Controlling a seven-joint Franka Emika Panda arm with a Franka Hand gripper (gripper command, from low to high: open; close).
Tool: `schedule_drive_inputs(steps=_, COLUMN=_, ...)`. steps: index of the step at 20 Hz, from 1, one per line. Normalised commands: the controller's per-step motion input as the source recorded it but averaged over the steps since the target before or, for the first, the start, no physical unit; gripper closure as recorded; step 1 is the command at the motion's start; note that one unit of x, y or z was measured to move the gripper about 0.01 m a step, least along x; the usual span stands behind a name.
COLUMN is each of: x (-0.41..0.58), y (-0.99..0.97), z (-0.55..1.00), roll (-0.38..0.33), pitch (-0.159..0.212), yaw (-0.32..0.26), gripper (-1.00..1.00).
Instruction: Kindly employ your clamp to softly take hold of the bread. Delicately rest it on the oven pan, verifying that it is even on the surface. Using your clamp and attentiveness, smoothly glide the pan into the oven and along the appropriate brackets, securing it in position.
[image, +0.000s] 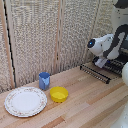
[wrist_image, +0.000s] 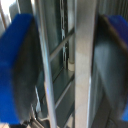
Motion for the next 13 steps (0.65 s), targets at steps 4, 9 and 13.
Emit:
schedule_drive_inputs(steps=4, x=0.000, y=-0.36, z=0.35, roll=-0.053, pitch=-0.018, yaw=0.158, gripper=-1.00)
schedule_drive_inputs(steps=9, x=0.042, y=0.09, z=0.45, roll=0.019, pitch=0.000, yaw=0.014, gripper=-1.00)
schedule_drive_inputs(steps=13, x=0.180, y=0.38, z=0.44, roll=0.051, pitch=0.047, yaw=-0.028, gripper=-1.00)
